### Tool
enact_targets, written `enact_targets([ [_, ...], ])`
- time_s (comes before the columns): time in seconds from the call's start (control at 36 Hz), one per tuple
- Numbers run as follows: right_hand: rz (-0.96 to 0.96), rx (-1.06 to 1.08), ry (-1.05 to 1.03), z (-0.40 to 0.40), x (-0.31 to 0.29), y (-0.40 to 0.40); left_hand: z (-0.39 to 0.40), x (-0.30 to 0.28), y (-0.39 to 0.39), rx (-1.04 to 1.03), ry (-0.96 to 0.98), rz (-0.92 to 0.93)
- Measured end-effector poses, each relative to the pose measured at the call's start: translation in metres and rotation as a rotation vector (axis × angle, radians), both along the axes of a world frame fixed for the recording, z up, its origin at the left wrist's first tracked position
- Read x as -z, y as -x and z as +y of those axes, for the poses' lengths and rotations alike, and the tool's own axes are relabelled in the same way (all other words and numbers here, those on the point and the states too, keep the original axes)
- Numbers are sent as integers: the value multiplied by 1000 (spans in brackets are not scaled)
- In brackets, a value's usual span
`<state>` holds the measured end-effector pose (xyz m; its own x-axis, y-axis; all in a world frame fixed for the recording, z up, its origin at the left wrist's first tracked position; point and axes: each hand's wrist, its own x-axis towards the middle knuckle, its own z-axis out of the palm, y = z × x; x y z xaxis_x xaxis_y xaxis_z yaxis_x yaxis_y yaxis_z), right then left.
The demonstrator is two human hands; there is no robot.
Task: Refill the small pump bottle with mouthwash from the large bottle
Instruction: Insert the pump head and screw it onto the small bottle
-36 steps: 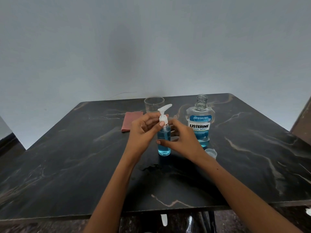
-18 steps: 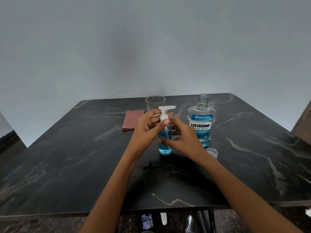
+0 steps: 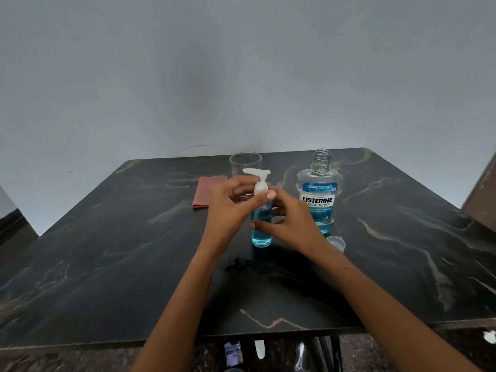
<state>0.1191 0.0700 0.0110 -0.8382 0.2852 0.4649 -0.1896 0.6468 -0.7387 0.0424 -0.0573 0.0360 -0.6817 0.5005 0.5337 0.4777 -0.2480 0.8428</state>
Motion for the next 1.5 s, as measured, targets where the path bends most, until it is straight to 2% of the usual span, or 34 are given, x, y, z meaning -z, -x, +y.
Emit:
enact_targets([
  [0.28, 1, -9, -10, -1, -1, 0, -7, 2, 8, 157, 4, -62],
  [0.44, -14, 2, -17, 0, -1, 0, -13, 5, 11, -4, -46, 17],
  [0.67, -19, 1, 7, 1, -1, 0, -2, 3, 3, -68, 8, 19],
  [0.89, -15, -11, 17, 1, -1, 1, -13, 3, 11, 162, 57, -42],
  [1.03, -12, -4, 0, 1, -1, 1, -13, 3, 7, -13, -37, -29],
  [1.19, 8, -6, -5, 2, 1, 1, 4, 3, -1, -192, -6, 88],
  [1.36, -12, 0, 5, 3, 1, 1, -1, 4, 6, -120, 79, 117],
  [1.5, -17, -5, 14, 2, 1, 2, -4, 4, 3, -98, 75, 171],
])
